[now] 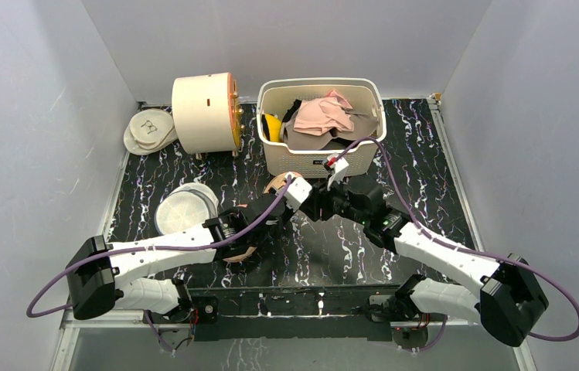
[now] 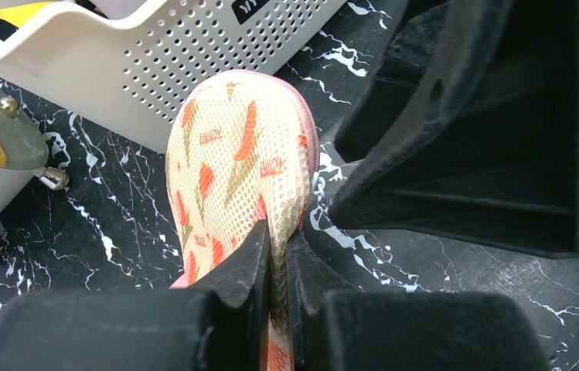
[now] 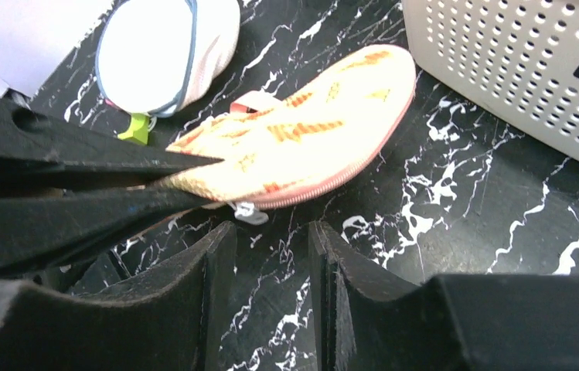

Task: Unzip the laundry bag and remove the bra
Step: Unzip the laundry bag at the center of the board.

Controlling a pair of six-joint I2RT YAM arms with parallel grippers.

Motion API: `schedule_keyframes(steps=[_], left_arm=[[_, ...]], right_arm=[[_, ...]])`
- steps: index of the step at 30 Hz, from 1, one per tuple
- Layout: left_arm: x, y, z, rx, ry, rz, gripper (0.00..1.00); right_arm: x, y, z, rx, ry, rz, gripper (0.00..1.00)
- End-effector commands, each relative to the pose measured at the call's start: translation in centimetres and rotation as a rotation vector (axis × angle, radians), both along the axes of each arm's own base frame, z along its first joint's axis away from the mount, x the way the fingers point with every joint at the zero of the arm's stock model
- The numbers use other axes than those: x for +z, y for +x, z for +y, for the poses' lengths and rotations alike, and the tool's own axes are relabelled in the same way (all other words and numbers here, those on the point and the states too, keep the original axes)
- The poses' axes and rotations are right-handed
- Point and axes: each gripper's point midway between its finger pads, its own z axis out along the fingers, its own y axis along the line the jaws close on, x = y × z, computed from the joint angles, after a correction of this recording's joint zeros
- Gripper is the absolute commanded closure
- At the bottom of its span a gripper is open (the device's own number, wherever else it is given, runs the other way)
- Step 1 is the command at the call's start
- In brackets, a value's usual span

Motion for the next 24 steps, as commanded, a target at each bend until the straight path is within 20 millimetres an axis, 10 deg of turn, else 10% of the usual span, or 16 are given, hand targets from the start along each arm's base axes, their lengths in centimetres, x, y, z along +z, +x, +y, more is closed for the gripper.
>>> schedule_keyframes(steps=[1,24], left_arm=[[2.7,0.4,-0.2,0.011,-0.073,-0.027,1.0],[2.7,0.6,-0.1,0.016,-0.079,-0.013,1.0]], right_arm=[[5.2,1.5,2.1,0.01,0.142,-0.109,0.62],[4.6,2.3,1.9,-0.05,0.119,-0.109,0.87]])
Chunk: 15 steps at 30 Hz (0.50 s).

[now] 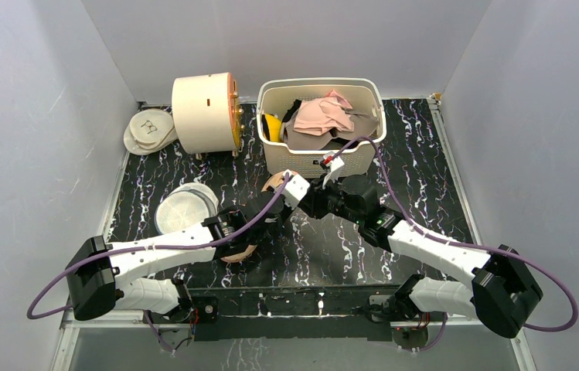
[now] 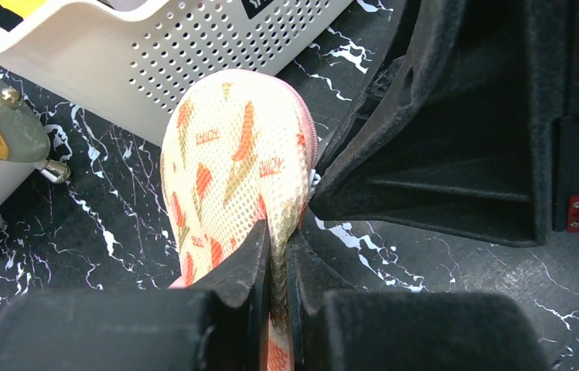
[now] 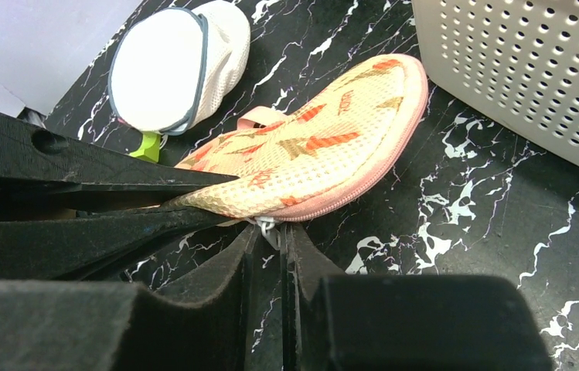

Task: Unzip the laundry bag and remove the bra
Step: Unzip the laundry bag at the center of the board.

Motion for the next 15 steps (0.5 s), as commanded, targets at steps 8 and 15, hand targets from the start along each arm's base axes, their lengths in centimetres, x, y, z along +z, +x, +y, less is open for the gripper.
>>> schedule_keyframes(steps=[8,15], left_arm=[[2.89,0.16,-0.42,-0.002,-0.079,-0.018,1.0],[2.89,0.0,-0.49,-0.01,-0.084,-0.013,1.0]], right_arm=[[4.06,1.65,0.03,-0.051,0.055,-0.106,0.91],[4.27,1.43,0.74,-0.013,0.073,-0.115,0.87]])
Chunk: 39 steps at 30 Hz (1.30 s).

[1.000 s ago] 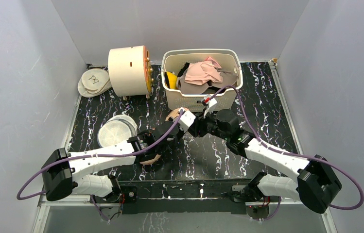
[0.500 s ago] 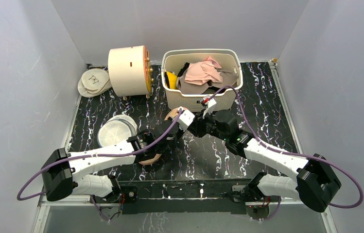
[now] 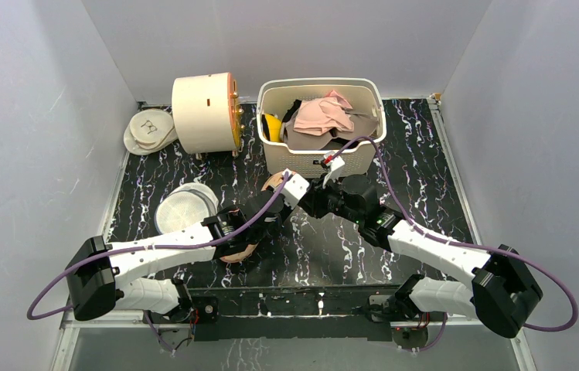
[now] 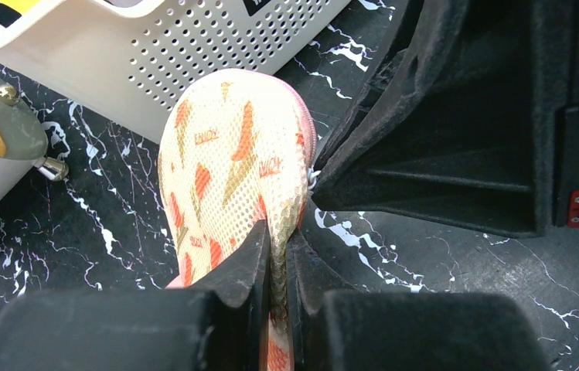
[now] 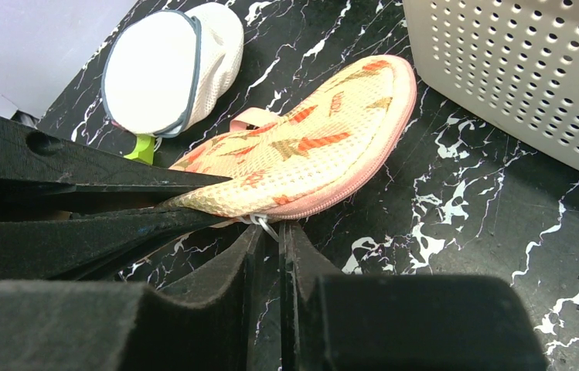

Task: Unzip the laundry bag and remove the bra
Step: Unzip the laundry bag at the center of the board.

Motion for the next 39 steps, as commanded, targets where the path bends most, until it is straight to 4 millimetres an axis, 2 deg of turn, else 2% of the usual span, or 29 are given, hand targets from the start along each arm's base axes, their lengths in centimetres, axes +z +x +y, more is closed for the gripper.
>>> schedule_keyframes(steps=[1,7,16,20,26,34,35,39], left_arm=[[3.0,0.0,-0.6,-0.011,-0.081,-0.022,1.0],[2.9,0.0,-0.5,-0.012,-0.079,-0.02,1.0],[2.7,-0.1,-0.6,-0.015,-0.077,-0.016,1.0],[2.8,-0.1,-0.4,-0.011,-0.077,-0.018,1.0],[2.7,-0.1,-0.4,-0.017,-0.072,-0.019,1.0],[2.3,-0.4,-0.7,-0.047,-0.055,-0.011,1.0],[2.2,-0.5,-0.8,-0.062,-0.051,-0.011,1.0],[2.2,-0.9,-1.2,-0.096,-0.055,-0.008,1.0]], right_arm=[[4.2,1.2,0.9,0.002,0.081,-0.11,0.86],[4.2,1.3,1.3,0.015,0.087,-0.113,0.81],[4.2,1.8,1.4,-0.001,0.089,-0.115,0.83],[3.7,2.4,0.4,-0.062,0.056,-0.116,0.93],[3.7,3.3,-1.4,-0.158,0.017,-0.146,0.99],[3.8,4.4,-3.5,-0.258,-0.053,-0.2,1.0],[3.2,5.1,-4.7,-0.319,-0.109,-0.203,1.0],[2.6,5.8,-5.6,-0.354,-0.165,-0.213,1.0]])
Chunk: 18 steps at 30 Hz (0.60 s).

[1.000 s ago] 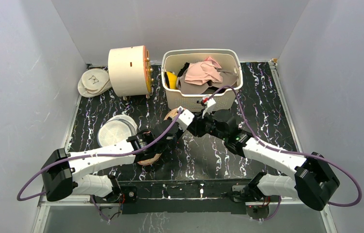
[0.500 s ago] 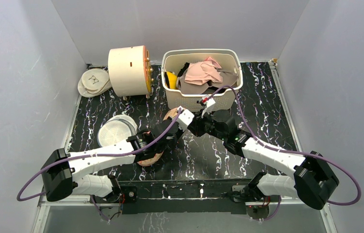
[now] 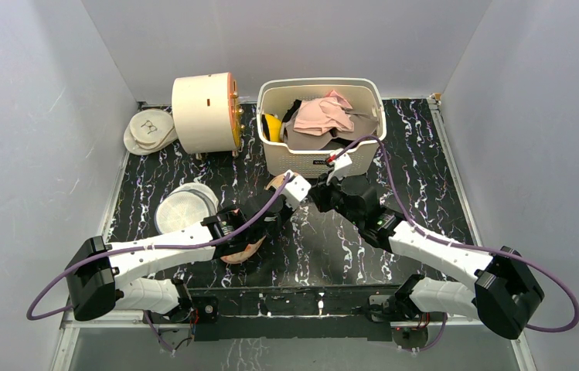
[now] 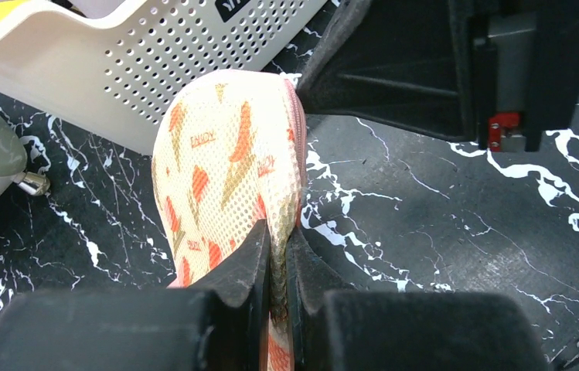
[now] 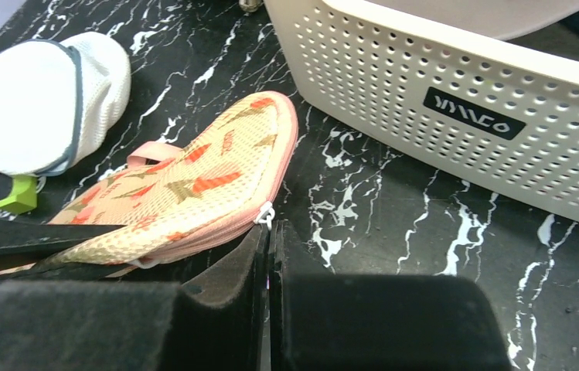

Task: Unzip the laundry bag and remove the bra
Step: Unzip the laundry bag at the center of the board.

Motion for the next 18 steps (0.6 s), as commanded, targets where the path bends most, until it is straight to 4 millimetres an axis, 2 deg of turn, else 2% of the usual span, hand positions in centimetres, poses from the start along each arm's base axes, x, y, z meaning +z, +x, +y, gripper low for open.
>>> schedule_keyframes(steps=[1,6,13,18], left_arm=[[2.3,-0.5,-0.7,-0.056,-0.052,-0.021,1.0],[2.0,-1.0,-1.1,-0.087,-0.055,0.001,1.0],[1.8,-1.5,-1.6,-0.118,-0.049,0.035,0.98],[2.2,-1.7,-1.6,-0.115,-0.077,0.04,0.67]], right_arm=[[2.9,2.8,-2.2,-0.137,-0.037,-0.11,1.0],[3.1,2.7,-1.3,-0.072,-0.041,-0.108,1.0],[4.8,0.0,0.4,0.1,0.015,-0.143,1.0],[5.1,-1.9,1.3,0.217,0.015,-0.13,1.0]])
